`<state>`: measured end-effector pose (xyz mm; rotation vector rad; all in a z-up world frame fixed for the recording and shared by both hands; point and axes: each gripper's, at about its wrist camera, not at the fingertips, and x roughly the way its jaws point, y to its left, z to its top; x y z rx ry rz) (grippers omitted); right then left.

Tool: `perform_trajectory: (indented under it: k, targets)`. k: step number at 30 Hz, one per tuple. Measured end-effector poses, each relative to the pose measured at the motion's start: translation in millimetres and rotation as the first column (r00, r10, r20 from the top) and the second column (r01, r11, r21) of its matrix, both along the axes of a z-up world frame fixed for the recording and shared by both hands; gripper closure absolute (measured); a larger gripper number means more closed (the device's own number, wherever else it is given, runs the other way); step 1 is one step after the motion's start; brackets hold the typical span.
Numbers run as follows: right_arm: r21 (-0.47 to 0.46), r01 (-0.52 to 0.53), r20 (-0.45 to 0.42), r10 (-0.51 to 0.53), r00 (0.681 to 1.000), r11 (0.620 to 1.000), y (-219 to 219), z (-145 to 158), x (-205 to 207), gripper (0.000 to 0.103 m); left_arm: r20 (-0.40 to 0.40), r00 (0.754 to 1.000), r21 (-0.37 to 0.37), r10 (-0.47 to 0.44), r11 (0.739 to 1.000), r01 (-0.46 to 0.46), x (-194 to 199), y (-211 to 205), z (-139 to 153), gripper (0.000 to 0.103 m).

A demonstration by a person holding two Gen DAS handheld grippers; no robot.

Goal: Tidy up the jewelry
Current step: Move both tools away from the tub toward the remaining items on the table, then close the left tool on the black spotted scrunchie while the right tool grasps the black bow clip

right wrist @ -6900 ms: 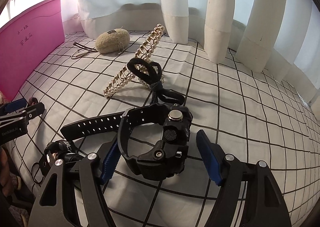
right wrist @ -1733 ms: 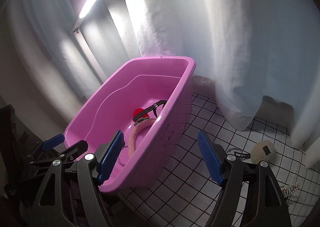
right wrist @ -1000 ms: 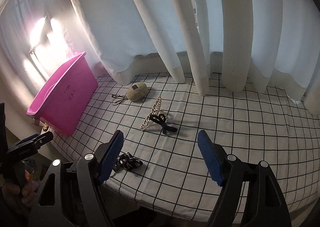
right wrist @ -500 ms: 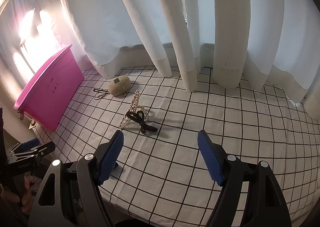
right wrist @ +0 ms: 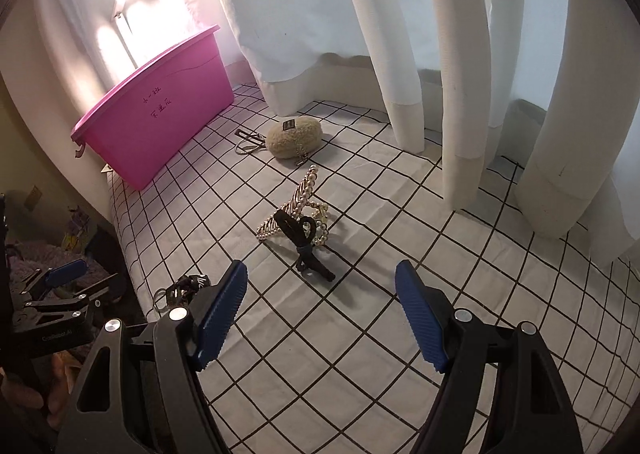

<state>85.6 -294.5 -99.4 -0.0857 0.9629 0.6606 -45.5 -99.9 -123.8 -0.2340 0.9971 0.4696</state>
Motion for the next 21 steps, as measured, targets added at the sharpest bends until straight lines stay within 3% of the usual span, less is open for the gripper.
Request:
perform_trajectory:
  k: [6, 14, 21]
  targets:
    - [-0.009, -0.039, 0.037, 0.04, 0.999, 0.999, 7, -19, 7, 0.03, -0.005, 1.0, 0.003, 0.017, 1.0, -0.017, -1, -16, -23, 0.007]
    - [-0.009, -0.069, 0.062, 0.07, 0.996, 0.998, 25, -42, 17, 0.03, 0.045, 0.993, -0.043, 0.107, 0.994, -0.105, 12, -16, -47, 0.007]
    - [-0.091, -0.087, 0.095, 0.096, 0.991, 0.992, 44, -65, 26, 0.03, 0.048, 0.987, -0.052, 0.152, 0.987, -0.15, 24, -15, -62, 0.007]
